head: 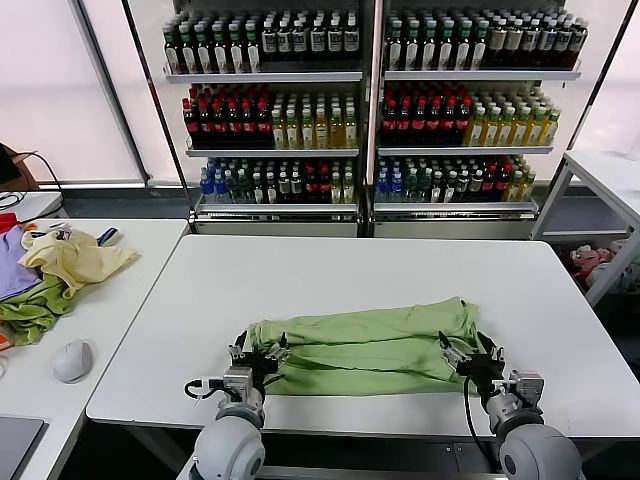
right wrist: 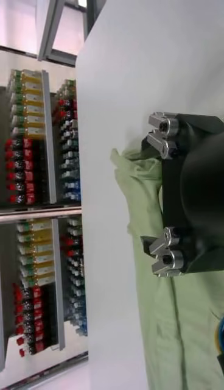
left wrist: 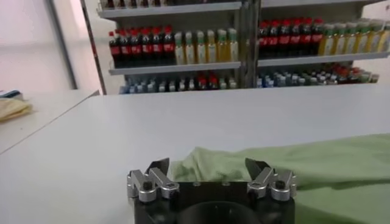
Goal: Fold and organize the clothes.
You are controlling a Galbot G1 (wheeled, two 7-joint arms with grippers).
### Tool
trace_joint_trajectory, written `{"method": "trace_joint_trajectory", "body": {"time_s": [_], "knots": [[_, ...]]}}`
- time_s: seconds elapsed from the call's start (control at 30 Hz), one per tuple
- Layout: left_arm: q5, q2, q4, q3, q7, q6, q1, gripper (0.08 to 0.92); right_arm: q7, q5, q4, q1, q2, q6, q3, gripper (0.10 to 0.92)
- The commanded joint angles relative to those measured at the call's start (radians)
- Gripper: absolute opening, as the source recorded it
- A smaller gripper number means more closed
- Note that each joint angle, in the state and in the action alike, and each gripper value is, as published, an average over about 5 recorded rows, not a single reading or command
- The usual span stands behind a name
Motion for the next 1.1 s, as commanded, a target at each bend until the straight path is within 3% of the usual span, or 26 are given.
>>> {"method": "trace_joint_trajectory", "body": {"time_s": [0.03, 0.57, 0.67, 0.83, 0.97, 1.1], "knots": [[0.119, -0.084, 0.085, 0.003, -0.067, 0.008, 0.018, 0.810, 0.001, -0.012, 0.022, -0.017, 0.005, 0.001, -0.009, 0.822], [-0.130, -0.007, 0.046, -0.070, -0.035, 0.054, 0.029, 0.377, 0.005, -0.010, 0.045, -0.017, 0.019, 0.003, -0.013, 0.823], [-0.150, 0.053, 0.034, -0.130, -0.020, 0.040, 0.022, 0.290, 0.006, -0.008, 0.049, -0.014, 0.018, 0.006, -0.014, 0.823], [-0.211, 0.210, 0.013, -0.275, 0.004, 0.025, 0.016, 0.163, 0.007, -0.004, 0.054, -0.008, 0.017, 0.012, -0.013, 0.823], [-0.289, 0.308, -0.010, -0.396, 0.018, 0.024, 0.014, 0.141, 0.007, -0.003, 0.053, 0.000, 0.015, 0.016, -0.017, 0.823], [-0.413, 0.346, -0.069, -0.471, 0.023, 0.027, 0.007, 0.140, 0.008, -0.004, 0.054, 0.010, 0.018, 0.018, -0.024, 0.823]]}}
